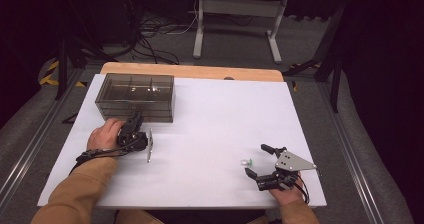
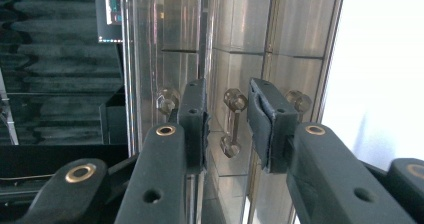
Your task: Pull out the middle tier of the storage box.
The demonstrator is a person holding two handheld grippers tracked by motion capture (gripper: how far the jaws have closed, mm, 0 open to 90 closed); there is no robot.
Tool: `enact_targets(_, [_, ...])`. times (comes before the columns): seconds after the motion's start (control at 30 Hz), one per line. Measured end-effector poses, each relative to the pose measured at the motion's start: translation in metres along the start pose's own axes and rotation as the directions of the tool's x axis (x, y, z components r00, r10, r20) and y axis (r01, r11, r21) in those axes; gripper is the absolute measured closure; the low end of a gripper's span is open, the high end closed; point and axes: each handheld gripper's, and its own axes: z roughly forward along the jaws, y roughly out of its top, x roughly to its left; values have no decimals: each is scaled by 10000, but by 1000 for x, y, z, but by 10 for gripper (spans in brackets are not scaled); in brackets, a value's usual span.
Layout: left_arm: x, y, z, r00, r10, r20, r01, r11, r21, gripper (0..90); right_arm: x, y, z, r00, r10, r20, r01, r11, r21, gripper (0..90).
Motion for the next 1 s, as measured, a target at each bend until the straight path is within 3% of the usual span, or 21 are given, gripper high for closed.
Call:
enact_targets(0.4, [-2,-2,6,10000,14,73,-13,9999,-128,793,0,0,0,10000,-10,-11,10,10000,-29,44])
enact_targets(1.0, [0,-4,5,9998,-10,196,15,9997,-227,805,0,0,0,10000,-18,-2,18,10000,-22,44])
